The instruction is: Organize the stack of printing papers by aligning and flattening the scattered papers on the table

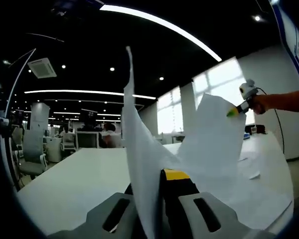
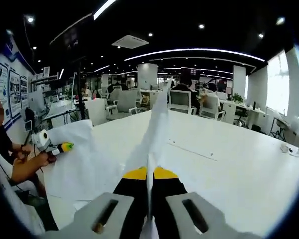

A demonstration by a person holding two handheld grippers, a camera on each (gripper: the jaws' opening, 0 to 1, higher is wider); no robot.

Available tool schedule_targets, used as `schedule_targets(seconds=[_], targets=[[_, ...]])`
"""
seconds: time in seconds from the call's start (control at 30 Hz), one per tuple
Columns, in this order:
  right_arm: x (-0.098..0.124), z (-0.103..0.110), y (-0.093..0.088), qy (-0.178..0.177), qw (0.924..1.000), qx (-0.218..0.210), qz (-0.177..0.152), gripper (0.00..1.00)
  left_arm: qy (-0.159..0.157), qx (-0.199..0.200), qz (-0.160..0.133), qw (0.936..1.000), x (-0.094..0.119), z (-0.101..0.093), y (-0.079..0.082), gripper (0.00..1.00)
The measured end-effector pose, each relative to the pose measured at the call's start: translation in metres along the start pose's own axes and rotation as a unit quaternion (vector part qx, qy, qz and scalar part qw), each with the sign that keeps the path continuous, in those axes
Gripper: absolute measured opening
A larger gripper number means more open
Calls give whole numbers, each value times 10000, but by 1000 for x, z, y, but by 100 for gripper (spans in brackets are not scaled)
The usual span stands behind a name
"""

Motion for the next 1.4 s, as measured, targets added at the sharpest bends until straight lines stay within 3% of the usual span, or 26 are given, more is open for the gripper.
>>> schedule_targets(seconds=[0.37,0.57,1.4], targets=[[17,1,16,168,9982,579,-68,0,30,6,11,10000,0,1,0,6],[23,2,20,303,9965,773,77,0,43,10,-8,10000,0,2,1,6],[62,16,42,554,9939,930,187,0,108,-31,-8,9999,0,3,2,6]])
Point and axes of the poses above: the point that each gripper's makers call its tool centre point, and the gripper's own axes: x roughly backward along the fingers, z roughly to its left, y roughly out of its top, the point moved 9 cm from there along x, roughly backward along the fingers, and after that the axes turned 6 degrees about -y, right-handed, at the moved point
